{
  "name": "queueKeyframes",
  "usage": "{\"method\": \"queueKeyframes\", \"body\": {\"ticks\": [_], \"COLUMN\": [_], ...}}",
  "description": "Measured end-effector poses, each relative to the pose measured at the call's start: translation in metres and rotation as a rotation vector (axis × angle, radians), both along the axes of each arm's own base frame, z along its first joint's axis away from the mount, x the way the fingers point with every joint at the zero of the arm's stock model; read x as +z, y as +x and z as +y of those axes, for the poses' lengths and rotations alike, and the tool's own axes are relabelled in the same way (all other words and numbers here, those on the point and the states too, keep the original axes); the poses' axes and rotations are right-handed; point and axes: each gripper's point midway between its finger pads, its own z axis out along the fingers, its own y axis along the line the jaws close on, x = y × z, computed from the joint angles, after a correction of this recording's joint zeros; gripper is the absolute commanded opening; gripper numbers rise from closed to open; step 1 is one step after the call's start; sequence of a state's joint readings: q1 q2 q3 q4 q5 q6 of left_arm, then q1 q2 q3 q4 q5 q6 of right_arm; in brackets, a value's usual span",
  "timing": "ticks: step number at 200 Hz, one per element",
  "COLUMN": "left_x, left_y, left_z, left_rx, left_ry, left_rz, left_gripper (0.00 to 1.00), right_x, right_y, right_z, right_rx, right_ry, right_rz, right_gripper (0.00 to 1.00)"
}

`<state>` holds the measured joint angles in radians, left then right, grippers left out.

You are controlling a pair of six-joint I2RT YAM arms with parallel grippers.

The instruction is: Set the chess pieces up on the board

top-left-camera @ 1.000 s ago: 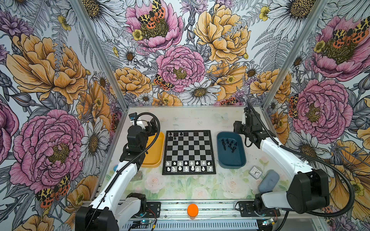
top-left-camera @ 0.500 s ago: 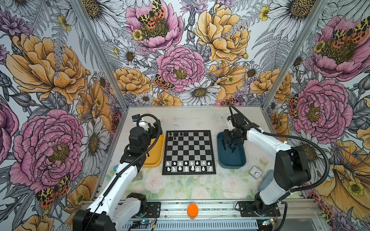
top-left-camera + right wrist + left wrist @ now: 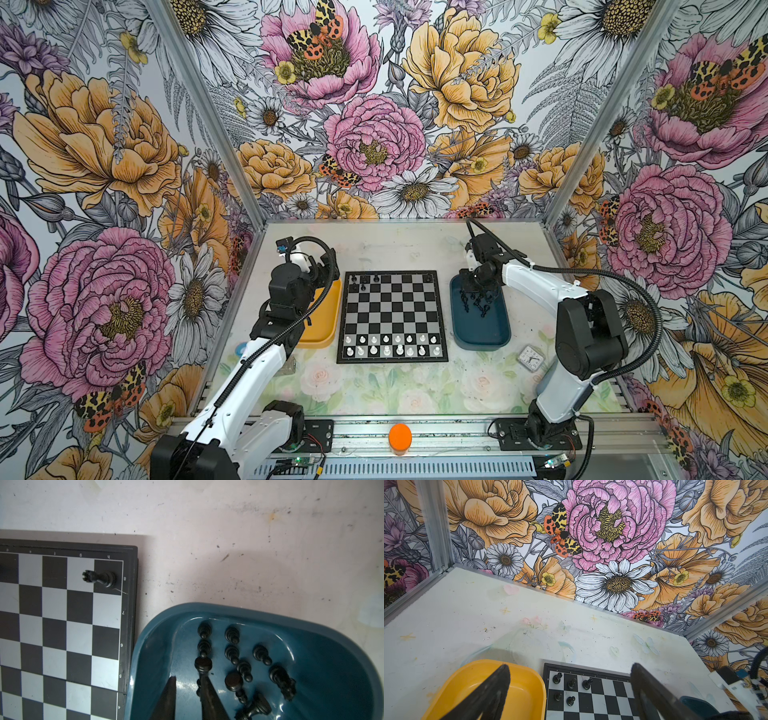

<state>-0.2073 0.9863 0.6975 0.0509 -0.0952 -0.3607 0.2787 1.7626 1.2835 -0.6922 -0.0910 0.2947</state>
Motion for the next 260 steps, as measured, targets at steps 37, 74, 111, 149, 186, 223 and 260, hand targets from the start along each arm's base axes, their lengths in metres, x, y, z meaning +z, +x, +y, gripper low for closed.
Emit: {"method": "queueKeyframes", "body": {"ticks": [37,74,111,149,186,223,260], "left_x": [-0.007,-0.009,-0.007,-0.006,-0.005,-0.004,-0.002], "left_y": [0.003,0.005,0.006,0.006,0.006,0.006,0.006], "left_z": [-0.001,-0.001,-0.001,-0.002,-0.004,-0.005,-0.007], "left_rx": [0.0,-0.001,-0.001,-0.002,-0.009,-0.014,-0.026], "left_ry": [0.004,0.005,0.002,-0.003,-0.005,-0.009,-0.013], "left_rz": [0.018,0.024,0.014,0.01,0.006,0.003,-0.004], "left_gripper": [0.92,0.92,0.92,0.92,0.92,0.92,0.92], "right_x": [-0.008,-0.015,-0.01,-0.021,-0.027,-0.029,-0.03], "right_y": [0.003,0.004,0.011,0.013,0.012,0.012,0.012], "right_z": [-0.002,-0.004,-0.003,-0.002,-0.003,-0.004,-0.004], "right_rx": [-0.005,-0.007,-0.006,-0.004,-0.004,-0.006,-0.007], "right_ry": [-0.022,-0.043,-0.047,-0.057,-0.075,-0.083,-0.086], "right_rz": [0.013,0.026,0.006,0.032,0.044,0.046,0.047], "right_gripper": [0.22,0.22,0.21,0.2,0.2,0.19,0.19]}}
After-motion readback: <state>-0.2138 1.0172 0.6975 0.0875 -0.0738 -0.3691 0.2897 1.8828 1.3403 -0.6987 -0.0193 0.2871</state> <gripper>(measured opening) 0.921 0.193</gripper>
